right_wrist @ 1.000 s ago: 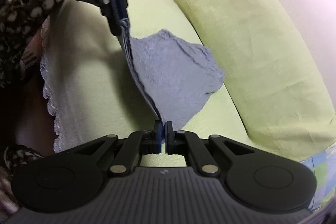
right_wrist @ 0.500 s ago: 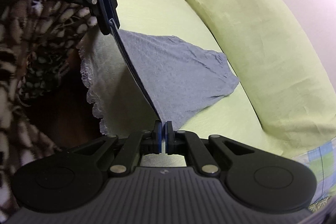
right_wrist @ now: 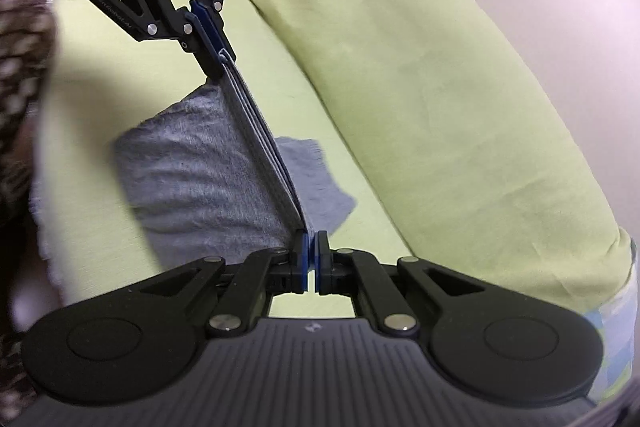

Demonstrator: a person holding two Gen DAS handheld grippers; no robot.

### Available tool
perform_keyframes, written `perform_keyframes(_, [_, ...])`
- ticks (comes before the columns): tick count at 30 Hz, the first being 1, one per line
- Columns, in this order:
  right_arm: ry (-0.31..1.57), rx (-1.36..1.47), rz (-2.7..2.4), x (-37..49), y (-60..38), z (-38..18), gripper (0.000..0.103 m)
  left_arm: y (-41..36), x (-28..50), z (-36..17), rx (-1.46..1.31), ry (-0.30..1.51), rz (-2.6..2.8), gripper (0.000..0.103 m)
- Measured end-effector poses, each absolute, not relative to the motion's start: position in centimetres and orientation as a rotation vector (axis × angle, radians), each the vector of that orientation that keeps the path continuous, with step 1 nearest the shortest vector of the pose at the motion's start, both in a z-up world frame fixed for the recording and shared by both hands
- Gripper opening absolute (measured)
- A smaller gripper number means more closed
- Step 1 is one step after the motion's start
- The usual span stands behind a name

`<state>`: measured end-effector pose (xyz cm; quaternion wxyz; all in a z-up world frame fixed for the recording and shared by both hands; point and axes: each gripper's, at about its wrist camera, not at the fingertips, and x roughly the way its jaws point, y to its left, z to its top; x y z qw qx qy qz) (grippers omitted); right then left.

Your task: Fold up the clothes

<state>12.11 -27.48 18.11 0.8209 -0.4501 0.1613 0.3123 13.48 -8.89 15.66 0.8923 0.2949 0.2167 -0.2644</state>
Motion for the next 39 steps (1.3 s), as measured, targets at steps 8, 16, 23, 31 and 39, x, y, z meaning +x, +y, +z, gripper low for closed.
perform_keyframes(8, [0.412,-0.890,0.713,25.2,-24.5,15.7,0.000,-7.1,24.3,13.1,0.586,0.544,-0.495,0.007])
perform_keyframes(16, [0.532,-0.820,0.721,34.7,-22.3,12.0,0.000,-5.9,31.3,9.9,0.530,0.598,-0.490,0.007])
perform_keyframes(23, [0.603,-0.683,0.704,38.5,-22.4,10.8,0.000,-5.2,33.7,7.6,0.474,0.611,-0.485,0.007])
perform_keyframes(31, [0.680,-0.398,0.667,42.4,-24.6,9.9,0.001,-2.7,34.8,5.9,0.269,0.647,-0.382,0.010])
perform_keyframes(39, [0.609,-0.248,0.501,40.9,-27.8,9.8,0.014,-1.3,32.4,7.8,0.230,0.578,-0.292,0.010])
